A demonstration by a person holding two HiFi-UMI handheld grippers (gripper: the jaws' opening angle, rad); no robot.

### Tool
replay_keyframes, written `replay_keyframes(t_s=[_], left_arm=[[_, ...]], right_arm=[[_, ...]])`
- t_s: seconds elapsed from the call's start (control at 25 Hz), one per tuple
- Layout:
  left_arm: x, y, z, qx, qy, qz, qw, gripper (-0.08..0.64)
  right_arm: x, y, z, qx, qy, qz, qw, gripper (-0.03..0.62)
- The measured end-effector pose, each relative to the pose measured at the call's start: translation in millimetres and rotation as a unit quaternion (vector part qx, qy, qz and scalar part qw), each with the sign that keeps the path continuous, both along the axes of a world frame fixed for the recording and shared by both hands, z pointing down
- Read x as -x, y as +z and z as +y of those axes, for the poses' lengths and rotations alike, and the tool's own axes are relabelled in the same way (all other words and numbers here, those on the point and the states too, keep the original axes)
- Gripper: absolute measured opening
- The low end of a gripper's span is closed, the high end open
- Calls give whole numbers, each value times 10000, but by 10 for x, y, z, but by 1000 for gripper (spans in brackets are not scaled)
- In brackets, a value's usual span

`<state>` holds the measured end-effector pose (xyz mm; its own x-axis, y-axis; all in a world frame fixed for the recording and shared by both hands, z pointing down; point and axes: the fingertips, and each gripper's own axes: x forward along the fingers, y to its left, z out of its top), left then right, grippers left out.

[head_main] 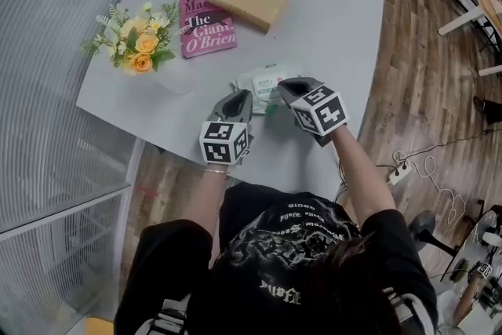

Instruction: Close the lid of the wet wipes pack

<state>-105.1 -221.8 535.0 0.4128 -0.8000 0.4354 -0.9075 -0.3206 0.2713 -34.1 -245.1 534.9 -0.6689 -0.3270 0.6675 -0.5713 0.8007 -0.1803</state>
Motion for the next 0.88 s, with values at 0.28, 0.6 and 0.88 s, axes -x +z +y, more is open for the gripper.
replay_keyframes(t_s=[0.28,0.6,0.88], left_arm=[[-77,-652,185,-848,120,-38,9963,21],[-204,-1055,538,-1535,211,-594,9861,21],[-268,-1043,719,-1553,309,-401,9866,15]], right_arm=[[-383,-574,80,-1024,1131,-775,9852,0],[-927,-955,359,-1874,2295,-1030,9495,0],[-1165,-842,739,-1932,2677,-878,9398,0]])
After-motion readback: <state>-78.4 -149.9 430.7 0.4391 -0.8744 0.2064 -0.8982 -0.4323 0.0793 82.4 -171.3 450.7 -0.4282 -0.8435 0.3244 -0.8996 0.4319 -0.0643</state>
